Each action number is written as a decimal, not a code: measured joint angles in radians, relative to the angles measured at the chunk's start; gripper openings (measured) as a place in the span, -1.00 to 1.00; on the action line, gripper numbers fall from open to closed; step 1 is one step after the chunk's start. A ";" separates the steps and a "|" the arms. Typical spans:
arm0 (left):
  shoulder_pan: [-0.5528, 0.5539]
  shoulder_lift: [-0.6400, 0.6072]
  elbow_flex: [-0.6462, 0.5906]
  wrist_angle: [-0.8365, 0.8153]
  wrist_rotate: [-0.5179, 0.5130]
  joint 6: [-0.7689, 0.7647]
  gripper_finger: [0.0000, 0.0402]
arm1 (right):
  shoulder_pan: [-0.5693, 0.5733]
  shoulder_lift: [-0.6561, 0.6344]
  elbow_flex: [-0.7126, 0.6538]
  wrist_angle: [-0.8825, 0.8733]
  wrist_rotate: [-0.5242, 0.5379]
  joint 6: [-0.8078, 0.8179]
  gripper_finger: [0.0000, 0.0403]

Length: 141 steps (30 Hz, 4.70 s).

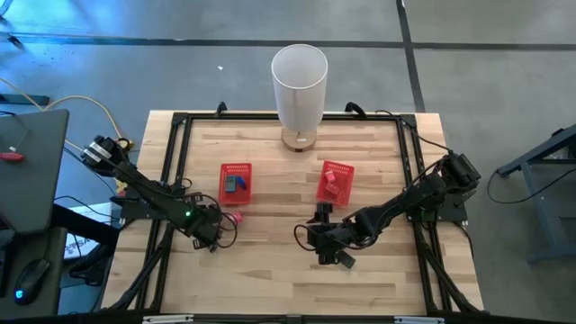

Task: Pick & Place Office items
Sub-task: Put the green charger adapter into the right red bin

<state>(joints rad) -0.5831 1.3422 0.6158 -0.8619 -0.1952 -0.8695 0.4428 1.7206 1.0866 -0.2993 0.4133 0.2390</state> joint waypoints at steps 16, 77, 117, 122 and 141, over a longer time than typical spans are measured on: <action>0.019 -0.004 0.278 -0.039 -0.109 0.019 -0.38 | -0.005 0.030 0.000 0.080 -0.104 0.056 0.32; 0.287 0.375 0.295 1.227 0.388 0.128 -0.32 | 0.058 0.016 0.000 0.329 -0.061 -0.556 0.22; 0.331 0.375 0.295 1.251 0.487 0.133 -0.31 | -0.025 0.058 0.001 0.350 -0.209 -0.657 -0.41; 0.330 0.375 0.295 1.252 0.474 0.135 -0.31 | -0.025 0.057 0.001 0.349 -0.207 -0.653 -0.41; 0.322 0.374 0.295 1.253 0.425 0.166 0.06 | -0.024 0.056 0.001 0.320 -0.215 -0.603 -0.40</action>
<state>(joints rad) -0.2611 1.7161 0.9104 0.3914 0.2302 -0.7033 0.4191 1.7767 1.0874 0.0209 0.1982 -0.3640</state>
